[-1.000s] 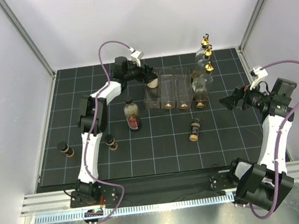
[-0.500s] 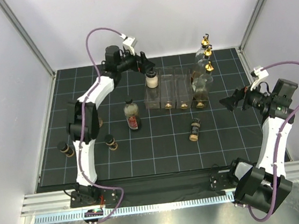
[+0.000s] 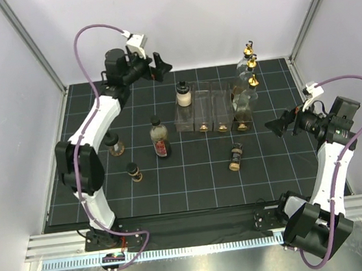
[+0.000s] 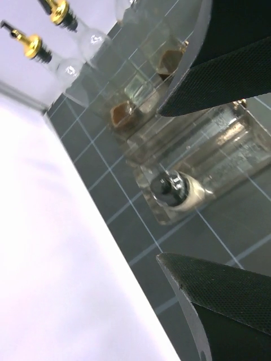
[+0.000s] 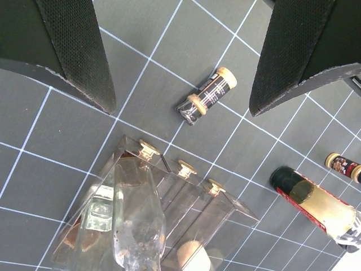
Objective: Organize the condiment bottles
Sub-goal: Place the bottle in the storage box, then pick up the bottle from the center of the board.
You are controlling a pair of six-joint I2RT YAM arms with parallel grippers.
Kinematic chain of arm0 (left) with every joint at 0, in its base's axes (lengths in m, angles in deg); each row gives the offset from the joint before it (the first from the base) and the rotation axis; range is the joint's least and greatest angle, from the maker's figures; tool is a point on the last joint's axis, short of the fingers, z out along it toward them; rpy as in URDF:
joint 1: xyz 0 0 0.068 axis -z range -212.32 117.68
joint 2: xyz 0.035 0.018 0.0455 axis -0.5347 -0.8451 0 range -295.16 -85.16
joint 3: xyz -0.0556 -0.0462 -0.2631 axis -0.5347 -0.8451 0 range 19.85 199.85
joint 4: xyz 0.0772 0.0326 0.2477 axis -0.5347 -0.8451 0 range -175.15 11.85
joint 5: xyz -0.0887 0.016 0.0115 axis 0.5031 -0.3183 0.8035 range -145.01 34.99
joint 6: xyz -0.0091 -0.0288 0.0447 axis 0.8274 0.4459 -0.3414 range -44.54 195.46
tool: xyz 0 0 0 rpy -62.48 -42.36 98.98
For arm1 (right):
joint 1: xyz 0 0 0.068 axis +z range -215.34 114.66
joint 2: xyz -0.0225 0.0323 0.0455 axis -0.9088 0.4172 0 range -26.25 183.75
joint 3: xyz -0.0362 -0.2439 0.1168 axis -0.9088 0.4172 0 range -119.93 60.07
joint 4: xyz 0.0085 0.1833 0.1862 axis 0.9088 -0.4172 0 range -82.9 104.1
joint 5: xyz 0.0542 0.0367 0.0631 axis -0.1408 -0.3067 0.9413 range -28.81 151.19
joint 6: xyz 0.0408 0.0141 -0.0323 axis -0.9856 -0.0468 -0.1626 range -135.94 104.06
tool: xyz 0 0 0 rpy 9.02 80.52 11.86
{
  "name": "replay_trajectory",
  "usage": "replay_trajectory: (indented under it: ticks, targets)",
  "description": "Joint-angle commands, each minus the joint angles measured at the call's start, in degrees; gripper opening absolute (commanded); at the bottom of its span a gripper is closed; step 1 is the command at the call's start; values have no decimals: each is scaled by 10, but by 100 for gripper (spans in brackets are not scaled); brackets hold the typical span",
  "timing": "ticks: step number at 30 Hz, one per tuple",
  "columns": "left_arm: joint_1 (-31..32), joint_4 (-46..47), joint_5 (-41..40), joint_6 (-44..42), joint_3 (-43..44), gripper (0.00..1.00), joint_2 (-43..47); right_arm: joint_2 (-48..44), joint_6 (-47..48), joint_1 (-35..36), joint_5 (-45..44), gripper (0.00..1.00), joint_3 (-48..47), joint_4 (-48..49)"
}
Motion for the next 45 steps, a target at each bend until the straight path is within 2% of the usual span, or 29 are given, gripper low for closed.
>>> replay_trajectory:
  ticks: [1,9,16,22,26,34,40,45]
  targets:
    - [-16,-20,-49,-11,-22,100,65,-12,17,-3,19,100,-3,-4]
    - [-28,-148,-140,-2,-30,100,164,-9,23,-3,24,100,-3,-10]
    - [-49,-250,-168,55,-52,100,259,0,32,-2,26,100,-3,-20]
    - [-61,-292,-188,80,-137,100,365,11,29,17,8,100,-5,-19]
    - [-64,-333,-235,97,-213,100,452,12,10,65,-47,100,-6,1]
    - [-68,-406,-328,104,-316,100,554,10,-6,205,-200,100,-5,36]
    - [-68,-440,-361,153,-378,100,627,16,-16,229,-248,100,4,55]
    - [-68,-434,-370,182,-438,100,645,7,-14,229,-250,100,16,60]
